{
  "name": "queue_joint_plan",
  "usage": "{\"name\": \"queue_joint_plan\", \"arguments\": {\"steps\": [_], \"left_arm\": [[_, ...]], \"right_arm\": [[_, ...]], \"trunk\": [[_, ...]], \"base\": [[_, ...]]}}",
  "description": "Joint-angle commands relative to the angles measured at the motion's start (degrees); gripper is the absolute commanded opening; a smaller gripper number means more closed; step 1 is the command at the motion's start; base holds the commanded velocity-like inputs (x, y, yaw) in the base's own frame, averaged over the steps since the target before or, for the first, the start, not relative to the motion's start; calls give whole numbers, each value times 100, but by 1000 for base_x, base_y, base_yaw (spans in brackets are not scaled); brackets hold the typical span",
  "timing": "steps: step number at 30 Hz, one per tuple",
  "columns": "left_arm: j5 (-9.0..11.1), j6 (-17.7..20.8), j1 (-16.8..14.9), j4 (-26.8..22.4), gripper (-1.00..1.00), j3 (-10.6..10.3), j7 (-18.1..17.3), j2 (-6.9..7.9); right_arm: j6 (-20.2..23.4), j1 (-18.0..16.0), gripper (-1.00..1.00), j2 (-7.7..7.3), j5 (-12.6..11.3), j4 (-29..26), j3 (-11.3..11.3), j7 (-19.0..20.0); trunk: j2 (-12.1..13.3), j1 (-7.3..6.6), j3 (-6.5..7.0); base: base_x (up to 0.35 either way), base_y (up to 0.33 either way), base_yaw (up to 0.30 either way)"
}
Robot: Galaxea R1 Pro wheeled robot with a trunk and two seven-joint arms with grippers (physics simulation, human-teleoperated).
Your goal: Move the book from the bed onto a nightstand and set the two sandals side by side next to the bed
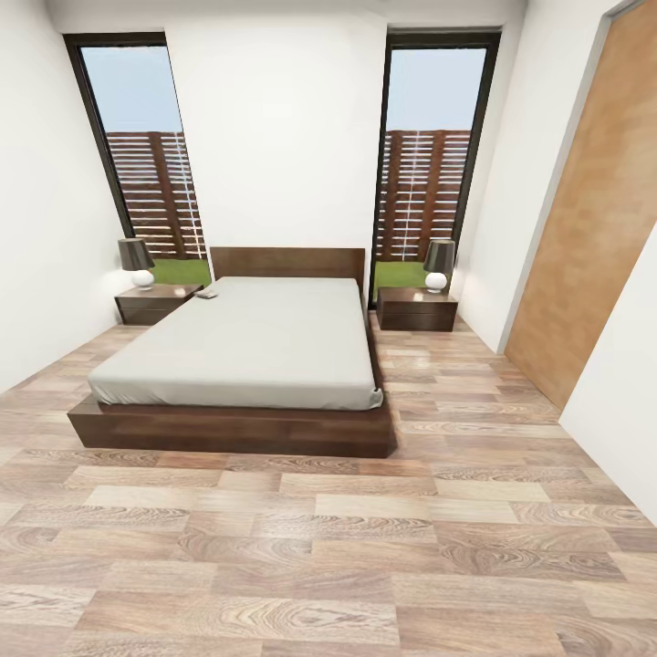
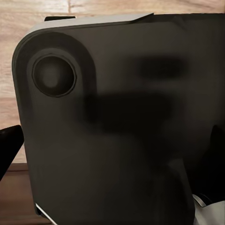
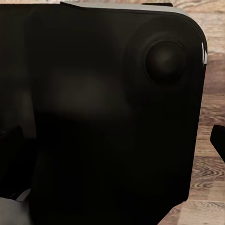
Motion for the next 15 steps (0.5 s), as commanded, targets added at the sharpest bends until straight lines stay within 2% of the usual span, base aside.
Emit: {"name": "queue_joint_plan", "arguments": {"steps": [1,15], "left_arm": [[-3,-20,-3,5,100,-6,-10,0],[20,-6,-13,-1,100,2,-24,5]], "right_arm": [[-16,-1,100,0,-3,0,-5,6],[18,-27,100,11,16,-491,4,-2]], "trunk": [[-3,0,-5],[-3,0,-5]], "base": [[0,0,0],[0,0,0]]}}
